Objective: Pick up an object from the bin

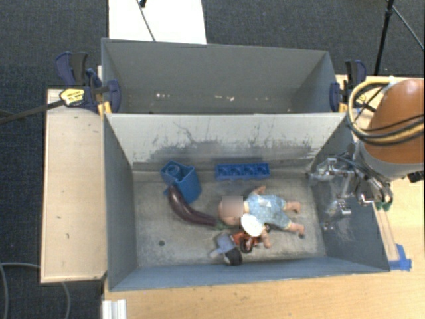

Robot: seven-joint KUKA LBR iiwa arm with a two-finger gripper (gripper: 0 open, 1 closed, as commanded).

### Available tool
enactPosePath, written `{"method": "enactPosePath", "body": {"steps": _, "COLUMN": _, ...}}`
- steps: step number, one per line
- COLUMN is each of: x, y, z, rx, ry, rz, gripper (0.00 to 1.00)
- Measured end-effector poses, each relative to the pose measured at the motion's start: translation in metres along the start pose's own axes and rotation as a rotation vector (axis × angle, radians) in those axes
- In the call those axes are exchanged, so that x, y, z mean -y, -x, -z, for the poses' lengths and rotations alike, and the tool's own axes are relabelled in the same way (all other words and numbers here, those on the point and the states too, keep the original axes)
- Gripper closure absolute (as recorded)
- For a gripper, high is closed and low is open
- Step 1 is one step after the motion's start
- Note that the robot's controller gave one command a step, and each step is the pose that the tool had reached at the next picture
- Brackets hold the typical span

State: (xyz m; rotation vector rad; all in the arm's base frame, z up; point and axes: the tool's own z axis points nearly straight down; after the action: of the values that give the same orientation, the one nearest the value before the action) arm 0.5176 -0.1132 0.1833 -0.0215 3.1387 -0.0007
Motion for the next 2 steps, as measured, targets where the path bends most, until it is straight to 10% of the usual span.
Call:
{"method": "enactPosePath", "body": {"steps": 1, "x": 0.000, "y": 0.000, "z": 0.000, "rx": 0.000, "ry": 0.000, "rz": 0.001, "gripper": 0.00}}
{"method": "enactPosePath", "body": {"steps": 2, "x": -0.047, "y": -0.015, "z": -0.112, "rx": 0.001, "ry": 0.000, "rz": -0.157, "gripper": 1.00}}
